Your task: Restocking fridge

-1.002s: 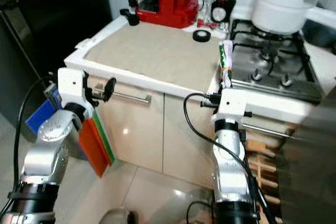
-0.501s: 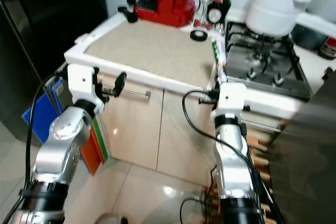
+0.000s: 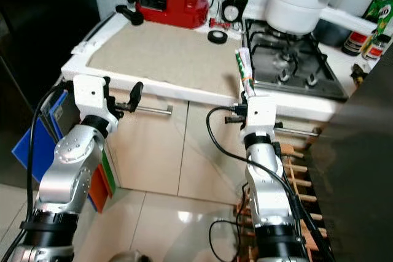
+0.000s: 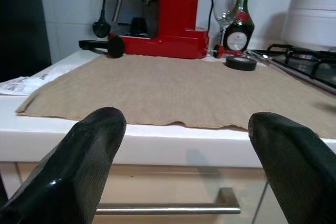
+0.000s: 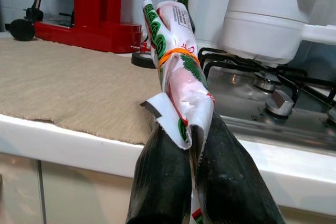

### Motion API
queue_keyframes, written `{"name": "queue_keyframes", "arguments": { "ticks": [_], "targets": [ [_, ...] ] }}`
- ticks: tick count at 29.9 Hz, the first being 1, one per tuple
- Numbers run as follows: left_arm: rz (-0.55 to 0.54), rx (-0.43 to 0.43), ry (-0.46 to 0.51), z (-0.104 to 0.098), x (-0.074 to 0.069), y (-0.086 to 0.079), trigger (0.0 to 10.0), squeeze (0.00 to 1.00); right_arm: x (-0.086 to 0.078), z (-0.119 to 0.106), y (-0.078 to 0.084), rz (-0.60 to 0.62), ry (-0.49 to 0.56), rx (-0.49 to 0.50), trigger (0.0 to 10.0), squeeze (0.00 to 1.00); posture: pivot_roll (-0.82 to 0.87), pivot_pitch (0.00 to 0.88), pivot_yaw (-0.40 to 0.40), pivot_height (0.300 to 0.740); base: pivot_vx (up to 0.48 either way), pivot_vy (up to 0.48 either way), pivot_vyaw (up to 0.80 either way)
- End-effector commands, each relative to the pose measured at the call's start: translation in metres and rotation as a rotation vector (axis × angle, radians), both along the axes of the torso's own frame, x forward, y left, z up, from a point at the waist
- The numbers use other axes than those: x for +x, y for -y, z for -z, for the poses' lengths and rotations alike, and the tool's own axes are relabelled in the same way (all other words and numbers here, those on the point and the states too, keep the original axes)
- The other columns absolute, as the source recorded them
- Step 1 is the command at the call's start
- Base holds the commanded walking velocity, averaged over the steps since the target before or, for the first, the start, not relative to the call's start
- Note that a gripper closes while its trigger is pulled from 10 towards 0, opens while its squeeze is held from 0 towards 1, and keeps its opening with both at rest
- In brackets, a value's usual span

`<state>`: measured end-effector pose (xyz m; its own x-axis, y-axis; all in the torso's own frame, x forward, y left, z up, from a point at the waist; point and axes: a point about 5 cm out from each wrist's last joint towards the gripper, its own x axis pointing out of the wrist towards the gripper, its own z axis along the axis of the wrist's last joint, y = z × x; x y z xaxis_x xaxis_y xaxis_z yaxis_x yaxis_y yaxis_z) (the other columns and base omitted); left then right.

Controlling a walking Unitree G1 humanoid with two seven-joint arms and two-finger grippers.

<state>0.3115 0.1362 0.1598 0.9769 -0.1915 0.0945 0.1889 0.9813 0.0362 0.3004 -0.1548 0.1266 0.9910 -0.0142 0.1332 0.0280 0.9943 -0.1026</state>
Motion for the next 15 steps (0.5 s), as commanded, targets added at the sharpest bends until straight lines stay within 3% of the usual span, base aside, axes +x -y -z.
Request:
{"name": "queue_keyframes", "arguments": {
  "ticks": [1, 15],
  "targets": [
    [0.016, 0.022, 0.004, -0.0007, 0.0002, 0.0037, 10.0, 0.00, 0.0023, -0.0018, 0.0024, 0.002, 0.002, 0.002, 0.0, 0.00, 0.18, 0.000, -0.060, 0.740, -0.401, 0.000, 0.00],
    [0.024, 0.016, 0.007, -0.0018, 0.0025, 0.0045, 10.0, 0.00, 0.0074, 0.0002, 0.0010, -0.005, -0.009, 0.011, 0.0, 0.00, 0.19, 0.000, -0.064, 0.740, -0.423, 0.000, 0.00]
  ]
}}
